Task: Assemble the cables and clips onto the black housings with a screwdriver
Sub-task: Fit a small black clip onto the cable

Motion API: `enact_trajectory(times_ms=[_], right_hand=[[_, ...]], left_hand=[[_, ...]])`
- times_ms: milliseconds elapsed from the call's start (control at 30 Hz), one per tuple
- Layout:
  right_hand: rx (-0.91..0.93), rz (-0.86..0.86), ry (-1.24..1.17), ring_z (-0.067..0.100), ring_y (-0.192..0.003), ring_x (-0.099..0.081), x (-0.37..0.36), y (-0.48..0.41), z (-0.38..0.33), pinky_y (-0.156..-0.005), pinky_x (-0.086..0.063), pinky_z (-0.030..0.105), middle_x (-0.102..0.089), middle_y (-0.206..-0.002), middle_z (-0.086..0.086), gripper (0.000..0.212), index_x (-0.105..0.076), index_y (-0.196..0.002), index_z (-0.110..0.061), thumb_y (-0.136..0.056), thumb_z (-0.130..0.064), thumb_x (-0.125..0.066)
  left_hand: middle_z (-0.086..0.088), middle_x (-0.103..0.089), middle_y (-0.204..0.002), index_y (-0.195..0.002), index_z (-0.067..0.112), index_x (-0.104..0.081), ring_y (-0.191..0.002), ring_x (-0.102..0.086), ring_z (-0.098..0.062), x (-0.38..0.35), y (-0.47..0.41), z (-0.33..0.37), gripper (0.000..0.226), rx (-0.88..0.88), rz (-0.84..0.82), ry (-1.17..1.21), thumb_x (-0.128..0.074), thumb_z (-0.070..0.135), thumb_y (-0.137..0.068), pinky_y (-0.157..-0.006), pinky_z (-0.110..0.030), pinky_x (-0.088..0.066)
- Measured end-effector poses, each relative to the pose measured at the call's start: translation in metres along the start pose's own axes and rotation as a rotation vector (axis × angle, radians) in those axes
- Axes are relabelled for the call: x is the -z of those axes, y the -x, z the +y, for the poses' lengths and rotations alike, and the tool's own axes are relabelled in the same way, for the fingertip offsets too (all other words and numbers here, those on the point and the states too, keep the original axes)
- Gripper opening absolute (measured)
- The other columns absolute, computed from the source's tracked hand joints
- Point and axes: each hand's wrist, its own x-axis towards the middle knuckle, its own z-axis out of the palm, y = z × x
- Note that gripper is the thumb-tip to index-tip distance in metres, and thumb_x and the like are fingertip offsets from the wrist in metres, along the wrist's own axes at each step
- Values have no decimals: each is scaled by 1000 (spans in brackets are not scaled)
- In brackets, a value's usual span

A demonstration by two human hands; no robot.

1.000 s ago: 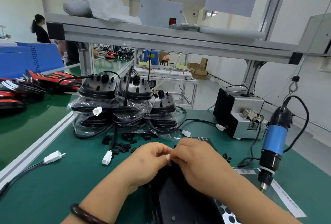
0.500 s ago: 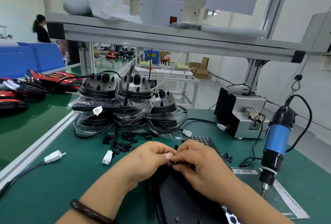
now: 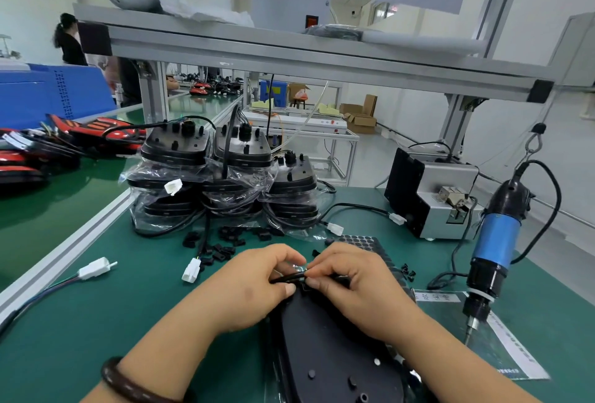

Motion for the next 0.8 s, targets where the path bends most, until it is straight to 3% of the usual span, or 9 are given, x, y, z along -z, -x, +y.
enact_trajectory(times_ms=[133, 333, 533, 700, 800], right_hand=[[-2, -32, 55, 7, -80, -61, -2, -2, -1, -75, -49, 21, -65, -83, -3, 4, -75, -83, -15, -82, -11, -73], [29, -142, 76, -1, -85, -60, 6, -2, -1, -75, -43, 9, -64, -92, -11, 7, -75, -85, -15, -86, -13, -69], [93, -256, 232, 4, -89, -57, 12, 3, -4, -79, -48, 24, -59, -109, -10, 27, -68, -83, -7, -97, -25, -54], [88, -258, 220, 8, -89, -56, 12, 0, -8, -80, -47, 27, -59, -106, -8, 26, -64, -79, -6, -97, -21, -53], [72, -217, 145, 8, -87, -57, 10, 1, -6, -80, -48, 26, -60, -102, -6, 22, -64, -77, -5, -95, -16, -56]], left_hand=[[16, -63, -112, -110, 41, -57, -105, -56, 5, 0, 1, -3, 34, 10, -24, 98, -67, 18, -87, -99, -22, -44], [15, -67, -106, -107, 33, -60, -101, -59, 3, -4, 4, -3, 27, -23, 21, 117, -67, 16, -87, -96, -23, -46], [17, -66, -102, -102, 37, -59, -97, -58, 6, -4, 6, -2, 28, -23, 59, 132, -67, 16, -86, -90, -17, -46], [17, -67, -98, -99, 46, -54, -95, -58, 3, -7, 10, 0, 35, -32, 91, 124, -69, 19, -82, -80, -10, -43], [26, -67, -94, -96, 45, -57, -93, -58, 6, -11, 12, 2, 35, -36, 156, 143, -71, 18, -79, -75, -4, -41]])
